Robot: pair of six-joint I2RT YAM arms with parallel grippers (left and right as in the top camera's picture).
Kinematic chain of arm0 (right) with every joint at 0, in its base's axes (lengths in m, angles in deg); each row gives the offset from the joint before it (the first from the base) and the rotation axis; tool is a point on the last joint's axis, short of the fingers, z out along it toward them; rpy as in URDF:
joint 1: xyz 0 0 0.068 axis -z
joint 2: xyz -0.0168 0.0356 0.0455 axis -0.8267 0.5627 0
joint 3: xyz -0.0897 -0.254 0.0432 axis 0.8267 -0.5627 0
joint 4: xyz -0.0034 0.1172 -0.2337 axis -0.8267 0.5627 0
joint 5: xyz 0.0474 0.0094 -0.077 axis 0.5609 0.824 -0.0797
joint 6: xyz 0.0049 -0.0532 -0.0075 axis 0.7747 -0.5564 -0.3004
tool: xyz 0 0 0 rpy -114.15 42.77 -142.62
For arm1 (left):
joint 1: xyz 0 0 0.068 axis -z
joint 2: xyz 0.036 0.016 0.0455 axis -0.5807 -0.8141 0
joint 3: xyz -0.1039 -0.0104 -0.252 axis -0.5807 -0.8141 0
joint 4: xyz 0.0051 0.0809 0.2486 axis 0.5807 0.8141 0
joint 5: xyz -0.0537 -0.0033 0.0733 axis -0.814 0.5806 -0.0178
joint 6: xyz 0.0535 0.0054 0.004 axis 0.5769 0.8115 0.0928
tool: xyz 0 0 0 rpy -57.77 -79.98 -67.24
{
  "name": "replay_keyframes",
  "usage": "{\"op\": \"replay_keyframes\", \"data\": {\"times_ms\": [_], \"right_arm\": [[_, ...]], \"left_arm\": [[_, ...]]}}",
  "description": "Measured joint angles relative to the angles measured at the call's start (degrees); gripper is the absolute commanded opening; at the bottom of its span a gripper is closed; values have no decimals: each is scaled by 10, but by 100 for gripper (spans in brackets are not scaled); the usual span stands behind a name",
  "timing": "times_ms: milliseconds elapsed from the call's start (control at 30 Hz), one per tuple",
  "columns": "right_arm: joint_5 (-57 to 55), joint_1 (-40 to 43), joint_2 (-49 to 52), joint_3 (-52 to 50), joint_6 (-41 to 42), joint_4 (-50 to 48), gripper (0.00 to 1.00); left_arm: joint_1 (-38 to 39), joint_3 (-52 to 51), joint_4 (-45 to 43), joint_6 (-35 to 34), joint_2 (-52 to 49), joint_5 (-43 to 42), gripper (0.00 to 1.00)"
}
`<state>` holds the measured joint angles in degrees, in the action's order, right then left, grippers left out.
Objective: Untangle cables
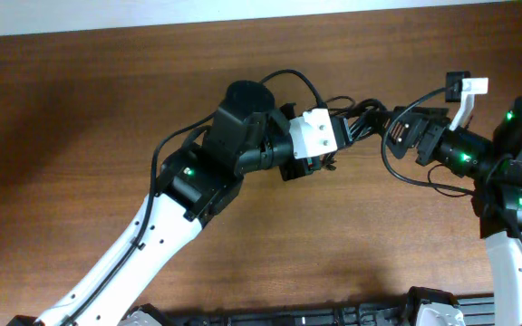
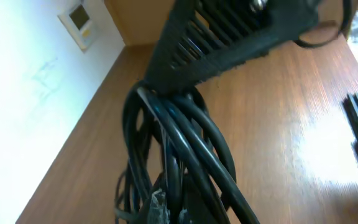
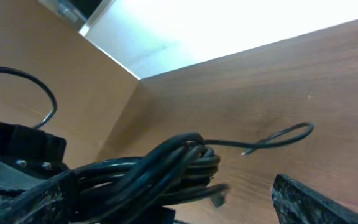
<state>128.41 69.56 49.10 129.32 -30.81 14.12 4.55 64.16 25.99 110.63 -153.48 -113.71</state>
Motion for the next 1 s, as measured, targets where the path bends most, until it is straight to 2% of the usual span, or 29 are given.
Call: {"op": "replay_keyframes", "data": {"times_ms": [133,333,700,1000], "right_arm": [[-18,3,0,1,-1,14,98],[-32,4,0,1,-10,40,98],[-35,4,0,1,-18,43,99],[-36,4,1,1,-39,64,98]], "left_arm": [[-7,-4,-40,-42,0,-4,0],[-13,-5,-84,-64,0,-27,0],[-13,-5,-104,-104,0,-25,0],[-21,-5,-189,-225,0,-24,0]]}}
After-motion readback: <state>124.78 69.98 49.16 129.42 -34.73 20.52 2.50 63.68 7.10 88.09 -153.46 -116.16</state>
